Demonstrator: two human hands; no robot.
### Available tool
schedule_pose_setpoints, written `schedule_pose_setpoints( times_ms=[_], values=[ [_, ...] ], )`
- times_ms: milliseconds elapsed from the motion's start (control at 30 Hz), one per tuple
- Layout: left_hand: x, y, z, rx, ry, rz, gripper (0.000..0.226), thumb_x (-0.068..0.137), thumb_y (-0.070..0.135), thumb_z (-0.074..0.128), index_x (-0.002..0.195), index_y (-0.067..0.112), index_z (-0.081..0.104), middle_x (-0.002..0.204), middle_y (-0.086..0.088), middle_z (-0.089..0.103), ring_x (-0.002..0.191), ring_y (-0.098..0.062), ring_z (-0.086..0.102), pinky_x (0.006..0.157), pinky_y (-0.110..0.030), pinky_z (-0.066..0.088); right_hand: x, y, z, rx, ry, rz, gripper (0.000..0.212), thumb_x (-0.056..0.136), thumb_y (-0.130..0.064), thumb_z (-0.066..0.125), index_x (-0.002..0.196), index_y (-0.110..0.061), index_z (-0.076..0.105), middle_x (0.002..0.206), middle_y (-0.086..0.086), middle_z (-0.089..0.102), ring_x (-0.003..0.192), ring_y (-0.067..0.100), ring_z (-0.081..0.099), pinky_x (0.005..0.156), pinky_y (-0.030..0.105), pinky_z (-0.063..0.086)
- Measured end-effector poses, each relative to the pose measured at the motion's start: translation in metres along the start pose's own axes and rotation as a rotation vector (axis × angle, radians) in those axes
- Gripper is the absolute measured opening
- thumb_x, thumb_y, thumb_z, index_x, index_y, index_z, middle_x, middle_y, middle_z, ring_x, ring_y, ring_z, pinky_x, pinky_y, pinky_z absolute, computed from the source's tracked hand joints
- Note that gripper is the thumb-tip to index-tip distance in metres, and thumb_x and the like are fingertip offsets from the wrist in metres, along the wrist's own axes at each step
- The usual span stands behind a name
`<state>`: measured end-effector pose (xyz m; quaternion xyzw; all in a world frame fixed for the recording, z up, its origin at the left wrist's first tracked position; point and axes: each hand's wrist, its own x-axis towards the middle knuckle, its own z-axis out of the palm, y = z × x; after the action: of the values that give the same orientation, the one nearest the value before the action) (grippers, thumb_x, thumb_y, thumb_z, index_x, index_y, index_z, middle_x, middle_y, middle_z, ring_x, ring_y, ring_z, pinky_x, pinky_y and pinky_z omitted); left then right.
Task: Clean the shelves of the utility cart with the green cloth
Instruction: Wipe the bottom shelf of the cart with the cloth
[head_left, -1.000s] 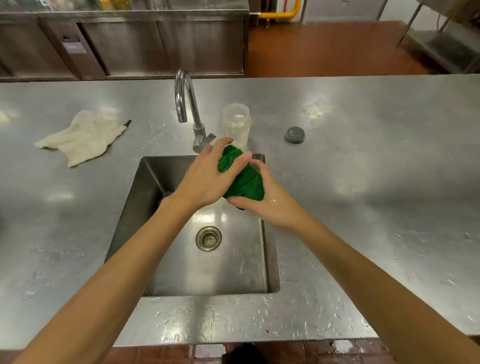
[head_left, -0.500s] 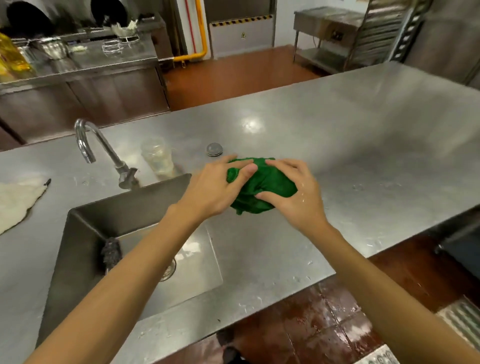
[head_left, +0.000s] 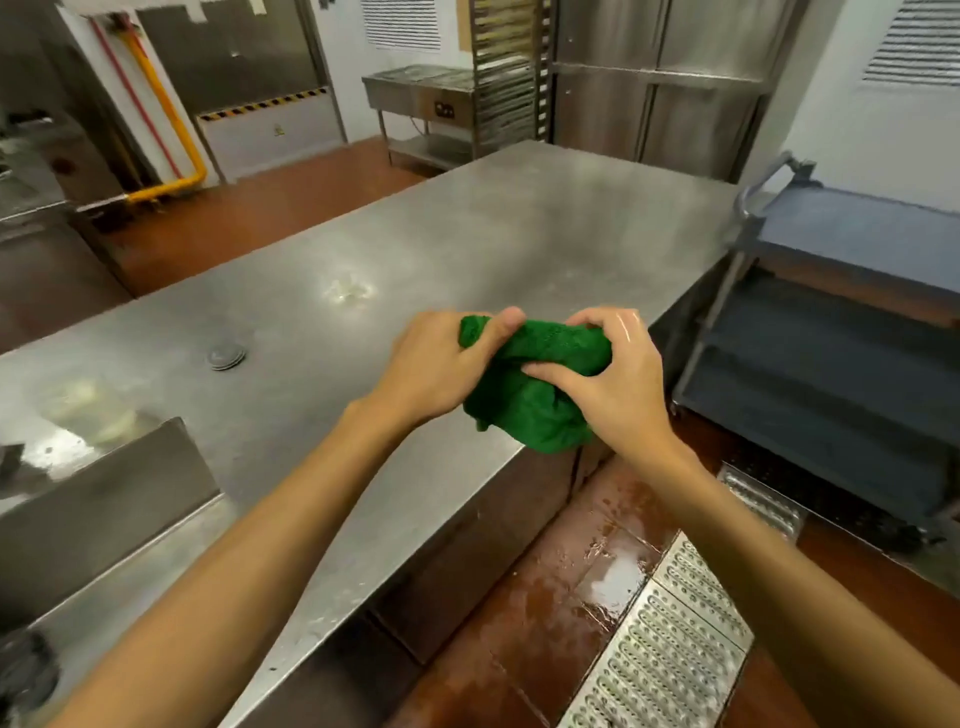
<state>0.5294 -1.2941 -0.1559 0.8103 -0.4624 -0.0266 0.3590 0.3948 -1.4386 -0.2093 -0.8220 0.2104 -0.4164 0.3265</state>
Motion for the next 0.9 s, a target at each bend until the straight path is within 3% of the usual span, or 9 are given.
schedule_pose_setpoints(
  times_ms=[133,200,300,433,500,600,700,767,900],
  values=[
    [0.019,0.051,0.042,-0.138,-0.033,0.041,0.065,0.096,0.063,0.042,0.056,0.011,0.040,0.051,-0.003,0.032,0.045,-0.012,0.031,0.049,-0.030,0.025,-0.016,0.042,-0.070,-0.039,-0.034,0.132,0.066,0.059,-0.053,0.088,0.112,-0.024,0.060,0.109,-0.002,0.048,0.093,0.000,0.048,0.082,0.009,0.039],
    [0.031,0.071,0.062,-0.195,-0.086,0.058,0.069,0.097,0.063,0.040,0.058,0.006,0.040,0.054,-0.005,0.032,0.047,-0.015,0.034,0.051,-0.032,0.027,-0.023,0.061,-0.105,-0.088,-0.099,0.143,0.063,0.065,-0.039,0.090,0.118,-0.022,0.059,0.110,-0.002,0.046,0.090,0.002,0.048,0.082,0.008,0.041],
    [0.049,0.101,0.092,-0.221,-0.154,0.092,0.068,0.098,0.063,0.037,0.058,0.009,0.038,0.052,-0.002,0.034,0.045,-0.012,0.036,0.051,-0.028,0.032,-0.033,0.086,-0.148,-0.273,-0.101,0.163,0.055,0.076,-0.012,0.082,0.125,-0.019,0.058,0.109,-0.005,0.044,0.091,0.008,0.047,0.085,0.021,0.046],
    [0.068,0.140,0.126,-0.339,-0.199,0.121,0.068,0.099,0.059,0.039,0.058,0.005,0.045,0.052,0.001,0.041,0.046,-0.008,0.041,0.048,-0.022,0.032,-0.045,0.120,-0.200,-0.439,0.041,0.274,0.025,0.080,-0.035,0.078,0.098,-0.020,0.069,0.101,0.000,0.054,0.098,0.017,0.046,0.083,0.028,0.039],
    [0.079,0.155,0.143,-0.371,-0.254,0.146,0.070,0.098,0.060,0.040,0.059,0.002,0.049,0.053,0.001,0.046,0.048,-0.008,0.046,0.051,-0.023,0.036,-0.049,0.134,-0.220,-0.446,0.034,0.367,0.020,0.085,-0.040,0.072,0.090,-0.024,0.063,0.102,0.001,0.059,0.103,0.022,0.049,0.081,0.028,0.033],
    [0.097,0.173,0.170,-0.387,-0.337,0.211,0.067,0.096,0.063,0.043,0.057,0.008,0.052,0.053,0.001,0.051,0.052,-0.009,0.051,0.056,-0.025,0.042,-0.054,0.146,-0.237,-0.321,0.068,0.540,0.014,0.097,-0.029,0.058,0.097,-0.020,0.048,0.091,0.003,0.063,0.088,0.028,0.061,0.065,0.033,0.041],
    [0.121,0.184,0.200,-0.390,-0.397,0.273,0.085,0.082,0.080,0.044,0.070,-0.003,0.063,0.064,-0.012,0.066,0.062,-0.017,0.065,0.067,-0.035,0.053,-0.054,0.163,-0.256,-0.270,0.106,0.620,0.008,0.101,-0.024,0.049,0.104,-0.018,0.045,0.080,0.002,0.060,0.067,0.018,0.057,0.048,0.019,0.037],
    [0.139,0.189,0.219,-0.393,-0.438,0.283,0.094,0.074,0.084,0.044,0.076,-0.008,0.063,0.070,-0.021,0.069,0.068,-0.027,0.071,0.071,-0.042,0.057,-0.049,0.177,-0.270,-0.306,0.103,0.627,0.005,0.102,-0.024,0.048,0.106,-0.021,0.047,0.084,0.001,0.062,0.066,0.010,0.055,0.050,0.018,0.038],
    [0.178,0.197,0.254,-0.371,-0.514,0.294,0.091,0.079,0.082,0.049,0.076,-0.008,0.064,0.077,-0.024,0.070,0.077,-0.033,0.071,0.077,-0.047,0.056,-0.032,0.208,-0.295,-0.387,0.118,0.641,0.014,0.100,-0.029,0.052,0.110,-0.020,0.052,0.089,0.001,0.064,0.072,0.017,0.059,0.059,0.032,0.041]
  ],
)
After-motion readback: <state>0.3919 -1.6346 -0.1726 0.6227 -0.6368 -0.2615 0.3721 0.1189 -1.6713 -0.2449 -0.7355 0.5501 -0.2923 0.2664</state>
